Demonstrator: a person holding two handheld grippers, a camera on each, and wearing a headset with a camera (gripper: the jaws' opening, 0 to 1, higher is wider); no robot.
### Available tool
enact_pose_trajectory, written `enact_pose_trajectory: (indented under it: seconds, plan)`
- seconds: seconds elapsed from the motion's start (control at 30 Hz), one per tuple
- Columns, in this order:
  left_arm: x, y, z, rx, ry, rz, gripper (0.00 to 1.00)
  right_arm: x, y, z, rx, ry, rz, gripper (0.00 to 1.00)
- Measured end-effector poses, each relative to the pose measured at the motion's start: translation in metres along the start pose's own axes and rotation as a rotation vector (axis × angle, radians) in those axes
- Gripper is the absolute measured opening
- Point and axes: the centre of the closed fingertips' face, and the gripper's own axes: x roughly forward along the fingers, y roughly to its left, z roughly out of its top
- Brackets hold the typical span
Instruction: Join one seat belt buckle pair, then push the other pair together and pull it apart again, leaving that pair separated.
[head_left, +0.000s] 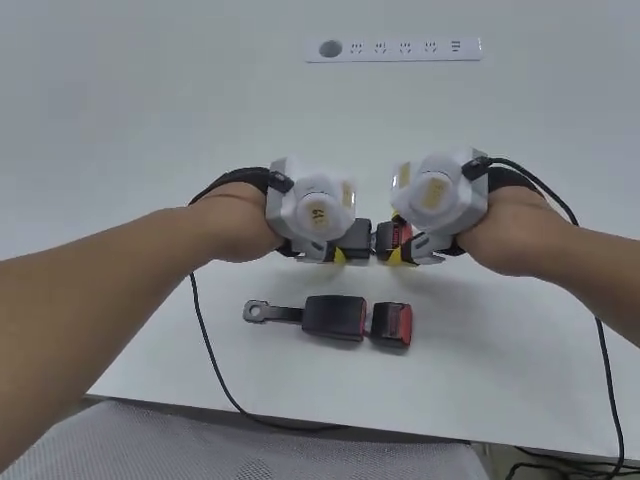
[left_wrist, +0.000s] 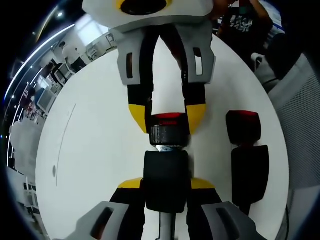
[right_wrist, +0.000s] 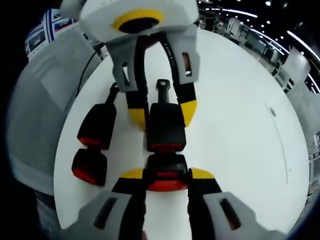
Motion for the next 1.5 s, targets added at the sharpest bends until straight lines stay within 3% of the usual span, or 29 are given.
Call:
enact_pose_trajectory:
  seconds: [0.4,0.63,0.83,0.97,1.0,1.2,1.5]
  plan:
    - [0.0,-0.001,-0.001,-0.001,0.003,0.0,0.32,0.0,0.0,0.001,-0.003,0.01,-0.018,0.3]
    - [-0.001,0.0,-0.002,-0.006,-0.004,0.002,0.32,-0.008,-0.002,-0.014,0.009,0.019,-0.023,0.31]
    - [-0.001,0.0,-0.001,0.0,-0.001,-0.002,0.32,-0.01,-0.001,-0.015,-0.003,0.018,-0.026,0.31]
    - [0.0,0.0,-0.001,-0.002,-0.002,-0.002,0.32,-0.018,0.001,-0.032,0.007,0.051,-0.033,0.31]
    - [0.0,0.0,-0.001,-0.001,-0.001,-0.002,0.32,-0.02,0.001,-0.033,0.012,0.035,-0.033,0.31]
    - [-0.002,-0.001,0.0,-0.003,-0.002,0.006,0.33,-0.036,0.001,-0.062,0.039,0.057,-0.051,0.32]
    - [-0.003,-0.003,0.002,-0.007,0.014,0.002,0.34,-0.052,0.0,-0.095,0.024,0.099,-0.059,0.33]
